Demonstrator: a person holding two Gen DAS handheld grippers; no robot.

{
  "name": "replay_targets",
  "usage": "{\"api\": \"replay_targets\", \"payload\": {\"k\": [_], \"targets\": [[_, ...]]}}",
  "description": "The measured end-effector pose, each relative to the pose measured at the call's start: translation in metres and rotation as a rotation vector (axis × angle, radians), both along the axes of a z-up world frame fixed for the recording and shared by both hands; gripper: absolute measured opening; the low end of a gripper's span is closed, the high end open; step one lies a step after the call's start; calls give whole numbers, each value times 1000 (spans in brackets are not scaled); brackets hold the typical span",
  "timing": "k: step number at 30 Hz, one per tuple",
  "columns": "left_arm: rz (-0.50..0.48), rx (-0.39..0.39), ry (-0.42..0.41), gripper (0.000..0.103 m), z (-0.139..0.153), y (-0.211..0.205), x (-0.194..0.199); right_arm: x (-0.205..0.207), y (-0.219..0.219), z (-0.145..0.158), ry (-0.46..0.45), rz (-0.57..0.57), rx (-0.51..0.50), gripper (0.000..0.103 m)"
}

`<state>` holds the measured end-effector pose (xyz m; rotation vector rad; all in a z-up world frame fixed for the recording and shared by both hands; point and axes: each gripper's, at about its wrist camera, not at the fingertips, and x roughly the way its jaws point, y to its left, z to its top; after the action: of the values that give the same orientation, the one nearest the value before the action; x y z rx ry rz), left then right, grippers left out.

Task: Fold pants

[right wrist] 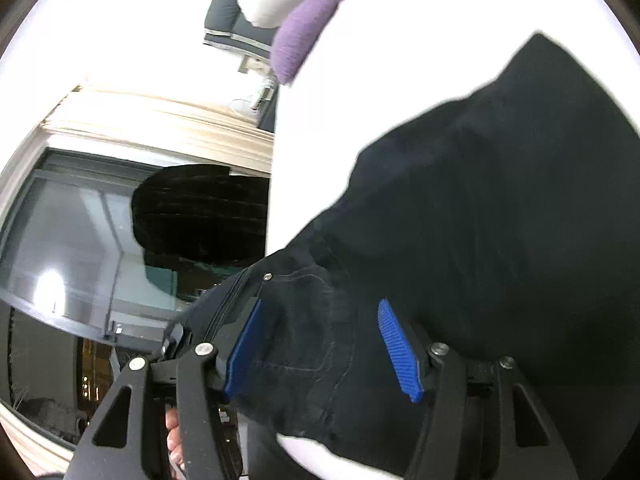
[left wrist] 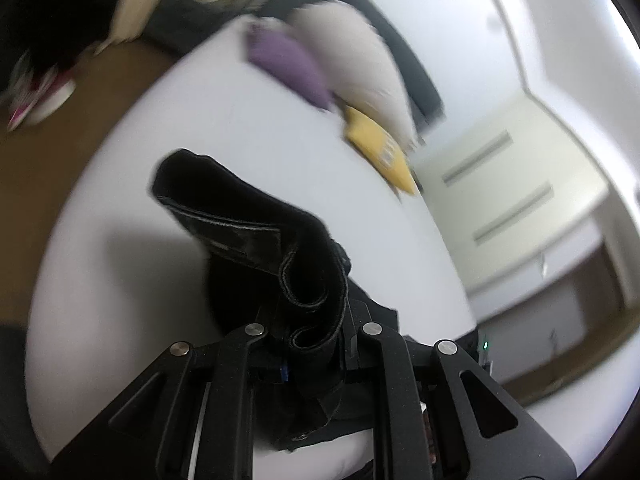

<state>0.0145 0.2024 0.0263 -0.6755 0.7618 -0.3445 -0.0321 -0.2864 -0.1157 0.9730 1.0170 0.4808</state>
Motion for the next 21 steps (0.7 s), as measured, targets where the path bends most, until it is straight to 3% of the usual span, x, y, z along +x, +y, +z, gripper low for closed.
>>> {"api": "replay_targets", "payload": {"k": [4,6,9,13,17,21], "targets": [[-167,139,-63,14,20,-93,23,-11,-30,11,-33,-37,62,66],[-247,200,-60,14,12,-137,32,-17,-40,18,-49,-36,62,73],[-345,368,-34,14,-27,-206,29,-17,-51,28,-58,-22,22,76],[-434,485,-7,14,-61,-254,11,-18,-54,37,-64,19,-47,83],[-478,588,-44,14,-68,-280,4,-7,-47,24,4,79,-97,86],[-480,609,-51,14,-67,-293,-8,2,-24,23,16,152,-187,85]]}}
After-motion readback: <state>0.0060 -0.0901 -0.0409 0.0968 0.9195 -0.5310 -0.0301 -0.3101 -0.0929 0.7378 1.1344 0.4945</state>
